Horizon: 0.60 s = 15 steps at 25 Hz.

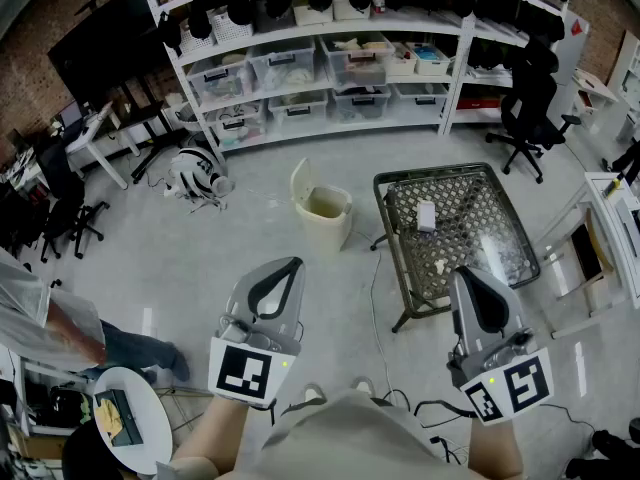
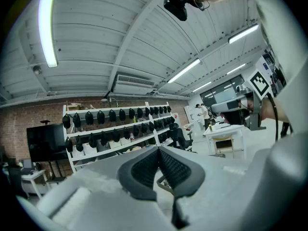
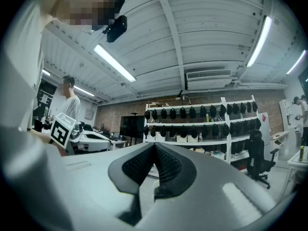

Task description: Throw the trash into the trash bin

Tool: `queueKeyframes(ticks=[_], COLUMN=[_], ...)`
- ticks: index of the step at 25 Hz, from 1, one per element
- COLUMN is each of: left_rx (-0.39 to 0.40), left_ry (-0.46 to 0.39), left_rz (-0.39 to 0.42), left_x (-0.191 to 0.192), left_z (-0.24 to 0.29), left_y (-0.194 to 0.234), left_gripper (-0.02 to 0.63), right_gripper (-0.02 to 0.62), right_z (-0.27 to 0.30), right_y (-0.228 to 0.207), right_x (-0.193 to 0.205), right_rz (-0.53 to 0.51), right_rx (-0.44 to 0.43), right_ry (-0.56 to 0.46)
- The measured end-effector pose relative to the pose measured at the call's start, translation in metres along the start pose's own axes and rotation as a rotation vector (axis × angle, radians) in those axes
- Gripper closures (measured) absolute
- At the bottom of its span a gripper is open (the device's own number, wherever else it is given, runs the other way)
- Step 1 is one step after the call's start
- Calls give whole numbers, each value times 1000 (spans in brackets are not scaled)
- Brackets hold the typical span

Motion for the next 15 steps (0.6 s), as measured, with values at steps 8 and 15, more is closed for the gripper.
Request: queueKeyframes(ticks=[8, 15], left_rx=[-18, -38], left_ry=[-6, 19], left_rz=[5, 3], left_x=[2, 6], left_z=[15, 23], left_y=[-9, -19], left_gripper=[603, 603], right_gripper=[592, 490], right_z=[3, -5], right_y=[-9, -36], right_x=[3, 1], right_rz=[12, 27], right_rx=[-70, -22], right_ry=[-10, -42])
Point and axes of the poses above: the fingertips, and each gripper's own axes: z forward along the fingers, y to its left, x out of its underside, the point moved 1 cm from there along -z, backward along the fingers, and after that the axes turned 9 degrees about -y, right-handed, at the moved point
